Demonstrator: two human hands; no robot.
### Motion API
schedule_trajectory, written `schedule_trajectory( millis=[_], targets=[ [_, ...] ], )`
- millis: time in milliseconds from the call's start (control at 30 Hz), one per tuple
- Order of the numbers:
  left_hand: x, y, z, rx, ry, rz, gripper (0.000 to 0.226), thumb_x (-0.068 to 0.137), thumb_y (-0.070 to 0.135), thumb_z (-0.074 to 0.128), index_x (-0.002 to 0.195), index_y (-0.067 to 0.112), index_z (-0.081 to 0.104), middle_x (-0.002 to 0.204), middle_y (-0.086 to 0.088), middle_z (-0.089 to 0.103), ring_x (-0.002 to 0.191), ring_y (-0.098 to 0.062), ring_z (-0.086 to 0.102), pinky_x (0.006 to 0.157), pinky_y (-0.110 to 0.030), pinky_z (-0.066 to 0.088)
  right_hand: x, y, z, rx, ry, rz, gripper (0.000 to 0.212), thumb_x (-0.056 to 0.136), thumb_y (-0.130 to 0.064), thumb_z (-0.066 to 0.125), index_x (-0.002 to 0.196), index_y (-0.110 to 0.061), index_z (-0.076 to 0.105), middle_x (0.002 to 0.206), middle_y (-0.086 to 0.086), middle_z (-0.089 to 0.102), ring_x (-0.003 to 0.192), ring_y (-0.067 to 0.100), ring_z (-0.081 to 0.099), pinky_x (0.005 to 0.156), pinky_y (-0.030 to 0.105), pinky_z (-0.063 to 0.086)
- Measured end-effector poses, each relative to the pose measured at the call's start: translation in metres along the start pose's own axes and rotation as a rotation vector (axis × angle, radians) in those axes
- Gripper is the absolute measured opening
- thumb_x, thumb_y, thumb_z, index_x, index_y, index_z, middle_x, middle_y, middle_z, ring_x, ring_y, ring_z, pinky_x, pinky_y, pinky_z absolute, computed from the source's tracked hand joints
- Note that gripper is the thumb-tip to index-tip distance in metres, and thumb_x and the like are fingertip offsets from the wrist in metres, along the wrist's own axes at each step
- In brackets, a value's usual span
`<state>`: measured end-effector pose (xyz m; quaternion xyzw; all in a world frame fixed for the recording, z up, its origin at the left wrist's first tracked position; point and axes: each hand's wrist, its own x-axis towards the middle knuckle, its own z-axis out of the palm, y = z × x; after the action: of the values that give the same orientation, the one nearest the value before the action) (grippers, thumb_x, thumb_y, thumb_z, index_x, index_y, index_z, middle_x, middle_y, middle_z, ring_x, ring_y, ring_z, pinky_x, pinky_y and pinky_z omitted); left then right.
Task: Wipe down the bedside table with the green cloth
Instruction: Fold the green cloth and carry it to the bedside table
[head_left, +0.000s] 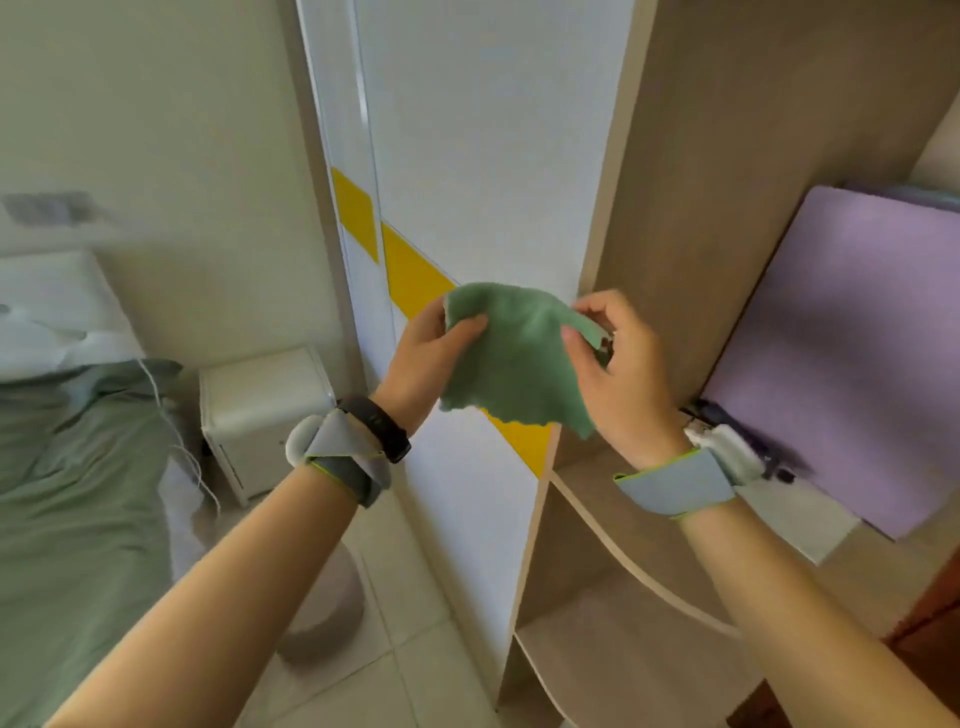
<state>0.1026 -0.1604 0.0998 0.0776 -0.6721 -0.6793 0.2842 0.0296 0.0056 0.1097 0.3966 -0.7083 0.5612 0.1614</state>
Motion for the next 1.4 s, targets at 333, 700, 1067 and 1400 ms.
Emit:
schedule_trajectory(
  millis=[333,700,1067,1400],
  targets=[
    [0.056,0.030,-0.162,0.180,0.338,0.085,0.014,0.097,0.021,0.051,0.091,0.023,0.064,0.082,0.012,0.072,0.080,-0.006,0.068,0.081,-0.029,0.056,0.099,-0.005,0.196,0.425,-0.155,0.203,0.015,0.093,-0.019,0.054,0.085,-0.012,0.063,0.079,0.005,0.063,0.076,0.013,0.055,0.072,0.035,0.049],
    [0.192,0.026,-0.296,0.162,0.561,-0.057,0.027,0.099,0.034,0.044,0.088,0.019,0.063,0.088,-0.005,0.070,0.079,-0.022,0.068,0.077,-0.038,0.057,0.221,0.015,0.387,1.067,-0.509,0.663,0.026,0.095,-0.034,0.048,0.099,-0.015,0.066,0.098,0.002,0.074,0.096,0.021,0.070,0.083,0.037,0.058],
    [0.282,0.008,-0.471,0.308,0.418,-0.051,0.022,0.083,0.016,0.071,0.103,0.010,0.063,0.099,-0.007,0.072,0.087,-0.019,0.071,0.076,-0.031,0.060,0.296,0.013,0.558,0.930,-0.800,0.623,0.033,0.085,-0.013,0.065,0.117,-0.005,0.063,0.112,0.014,0.070,0.101,0.029,0.068,0.087,0.040,0.057],
    [0.386,-0.056,-0.639,0.378,0.314,-0.184,0.027,0.092,0.021,0.059,0.112,0.003,0.060,0.108,-0.012,0.068,0.086,-0.018,0.067,0.076,-0.025,0.058,0.339,0.019,0.728,0.970,-0.571,0.764,0.024,0.093,-0.001,0.049,0.115,0.000,0.059,0.109,0.015,0.066,0.090,0.024,0.069,0.076,0.033,0.060]
  ],
)
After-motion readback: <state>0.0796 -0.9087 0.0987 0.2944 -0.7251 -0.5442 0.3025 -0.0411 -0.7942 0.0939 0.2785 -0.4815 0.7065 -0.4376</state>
